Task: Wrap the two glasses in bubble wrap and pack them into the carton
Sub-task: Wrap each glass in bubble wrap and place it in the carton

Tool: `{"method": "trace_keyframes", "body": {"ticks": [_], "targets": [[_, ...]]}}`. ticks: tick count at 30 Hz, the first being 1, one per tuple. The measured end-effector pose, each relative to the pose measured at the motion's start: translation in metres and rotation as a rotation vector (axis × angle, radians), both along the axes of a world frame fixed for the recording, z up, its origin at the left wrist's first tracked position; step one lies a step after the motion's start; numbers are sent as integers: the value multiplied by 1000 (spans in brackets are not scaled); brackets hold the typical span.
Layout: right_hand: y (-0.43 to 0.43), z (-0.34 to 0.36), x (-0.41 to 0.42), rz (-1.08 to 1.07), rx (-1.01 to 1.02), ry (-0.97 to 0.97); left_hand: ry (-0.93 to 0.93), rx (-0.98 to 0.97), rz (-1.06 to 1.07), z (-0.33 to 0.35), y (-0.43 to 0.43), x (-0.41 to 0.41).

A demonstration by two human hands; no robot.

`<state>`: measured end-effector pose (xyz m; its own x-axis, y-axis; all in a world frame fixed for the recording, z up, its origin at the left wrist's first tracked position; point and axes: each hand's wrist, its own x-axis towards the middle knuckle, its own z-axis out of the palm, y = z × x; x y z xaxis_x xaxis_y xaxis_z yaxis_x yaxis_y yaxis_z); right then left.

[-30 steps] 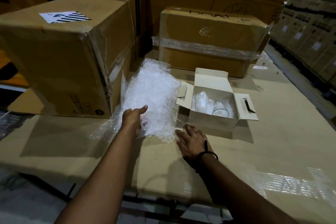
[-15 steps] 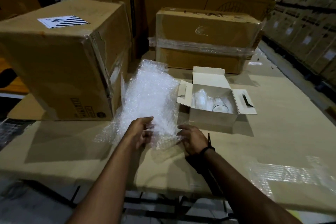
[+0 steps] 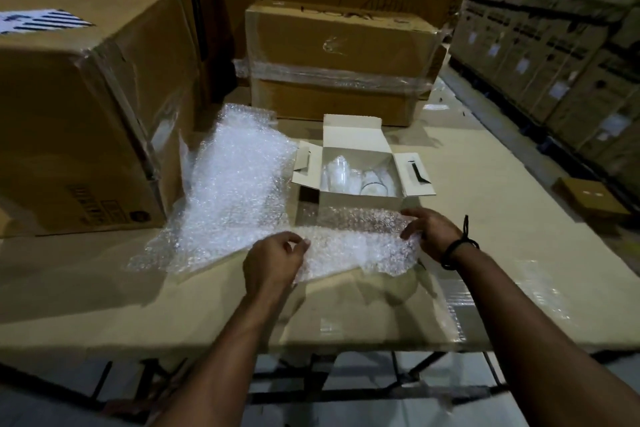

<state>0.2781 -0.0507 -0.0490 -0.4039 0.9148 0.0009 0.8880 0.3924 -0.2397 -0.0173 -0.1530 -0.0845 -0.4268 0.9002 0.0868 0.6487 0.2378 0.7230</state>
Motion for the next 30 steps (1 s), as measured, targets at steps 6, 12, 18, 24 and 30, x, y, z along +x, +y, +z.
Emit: {"method": "trace_keyframes", "body": {"ticks": [6,12,18,24,30], "targets": [[-1,13,11,-111,-33,-1,331,-78,-374,-8,-9,20],[-18,24,2,-119,-109,413,281,167,-457,-14,-12,41],[-27,-18,-15,36,-252,-281,94,163,-446,-9,-20,45],[-45,-45,-4,11,-105,-190,416,-240,229,4,-22,42],[-47,-49,-9,52,-178,-180,443,-462,96,9,-18,38]]}}
